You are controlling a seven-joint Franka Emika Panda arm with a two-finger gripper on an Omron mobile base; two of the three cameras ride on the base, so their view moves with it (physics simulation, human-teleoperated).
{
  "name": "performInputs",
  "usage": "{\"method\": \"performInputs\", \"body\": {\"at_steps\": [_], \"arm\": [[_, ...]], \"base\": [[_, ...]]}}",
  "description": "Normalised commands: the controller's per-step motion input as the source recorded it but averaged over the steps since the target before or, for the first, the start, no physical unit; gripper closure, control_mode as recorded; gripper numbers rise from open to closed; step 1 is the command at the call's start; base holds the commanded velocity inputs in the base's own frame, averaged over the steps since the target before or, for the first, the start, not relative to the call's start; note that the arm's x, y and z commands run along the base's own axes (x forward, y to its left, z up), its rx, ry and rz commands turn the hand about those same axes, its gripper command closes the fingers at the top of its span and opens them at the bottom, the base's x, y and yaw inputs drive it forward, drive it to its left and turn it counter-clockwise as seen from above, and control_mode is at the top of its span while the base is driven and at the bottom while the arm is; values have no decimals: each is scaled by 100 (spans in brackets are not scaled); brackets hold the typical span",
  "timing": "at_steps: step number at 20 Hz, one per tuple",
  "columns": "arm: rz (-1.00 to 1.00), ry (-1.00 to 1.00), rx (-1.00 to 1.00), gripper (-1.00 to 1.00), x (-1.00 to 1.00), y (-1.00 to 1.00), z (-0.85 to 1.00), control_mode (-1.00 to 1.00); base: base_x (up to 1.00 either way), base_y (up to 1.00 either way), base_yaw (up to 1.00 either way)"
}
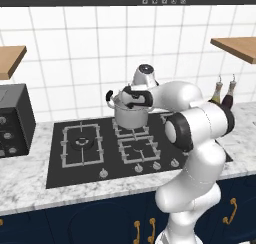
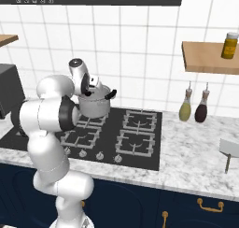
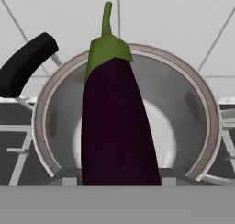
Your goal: Put the avocado and eggplant in the pot. Retrieve the spatula and lightly stir the vegetables in the pot.
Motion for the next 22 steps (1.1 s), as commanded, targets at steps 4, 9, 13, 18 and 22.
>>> {"method": "performInputs", "body": {"at_steps": [4,9,13,18,22], "arm": [[-3,1,2,100,65,0,0,-100],[-6,7,1,100,42,-4,-12,-100],[-6,12,1,100,10,-6,-24,-100],[-6,12,0,-100,16,0,-15,-100],[-5,11,0,-100,10,-2,-20,-100]], "base": [[0,0,0],[0,0,0],[0,0,0],[0,0,0],[0,0,0]]}}
